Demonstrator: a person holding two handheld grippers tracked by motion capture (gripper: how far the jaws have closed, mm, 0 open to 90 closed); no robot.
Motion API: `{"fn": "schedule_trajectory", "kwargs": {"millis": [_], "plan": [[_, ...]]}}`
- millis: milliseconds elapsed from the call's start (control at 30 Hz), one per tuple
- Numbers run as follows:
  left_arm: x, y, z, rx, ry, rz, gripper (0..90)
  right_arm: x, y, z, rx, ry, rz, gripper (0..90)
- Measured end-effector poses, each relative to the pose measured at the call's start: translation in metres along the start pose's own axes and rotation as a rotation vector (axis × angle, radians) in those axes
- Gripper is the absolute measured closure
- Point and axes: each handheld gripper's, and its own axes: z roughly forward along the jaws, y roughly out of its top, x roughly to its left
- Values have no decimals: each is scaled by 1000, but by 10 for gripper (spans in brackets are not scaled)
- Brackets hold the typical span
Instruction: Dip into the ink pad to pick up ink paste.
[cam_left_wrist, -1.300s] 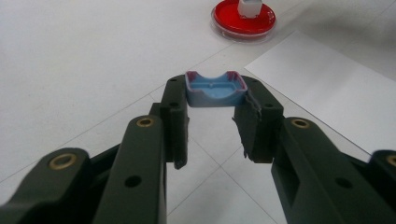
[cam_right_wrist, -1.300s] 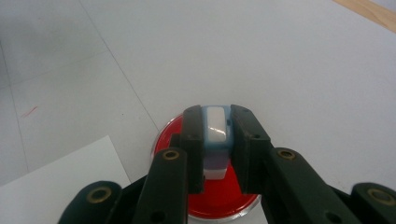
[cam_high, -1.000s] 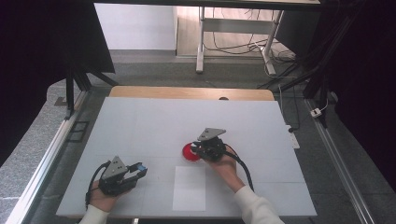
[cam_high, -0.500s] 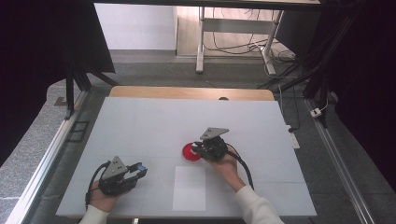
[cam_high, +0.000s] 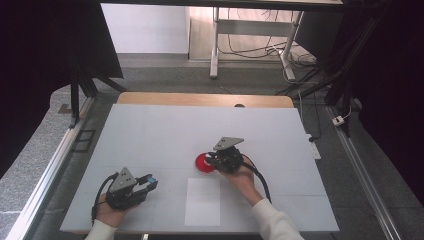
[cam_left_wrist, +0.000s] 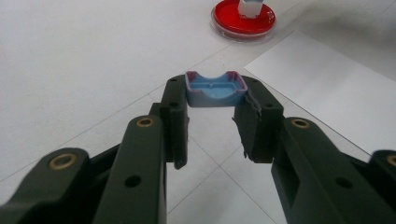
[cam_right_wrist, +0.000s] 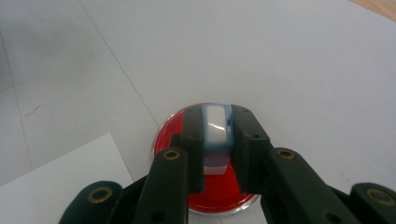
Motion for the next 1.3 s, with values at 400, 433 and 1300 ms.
{"fn": "schedule_trajectory", "kwargs": {"millis": [400, 433, 1300], "plan": [[1, 0, -1, -3, 2, -4, 652, -2, 3, -5, -40, -7, 21, 752], [1, 0, -1, -3, 2, -4, 652, -3, 3, -7, -53, -10, 26, 752], [1, 0, 0, 3, 0, 0, 652, -11, 7, -10, -61, -37, 1, 751]]}}
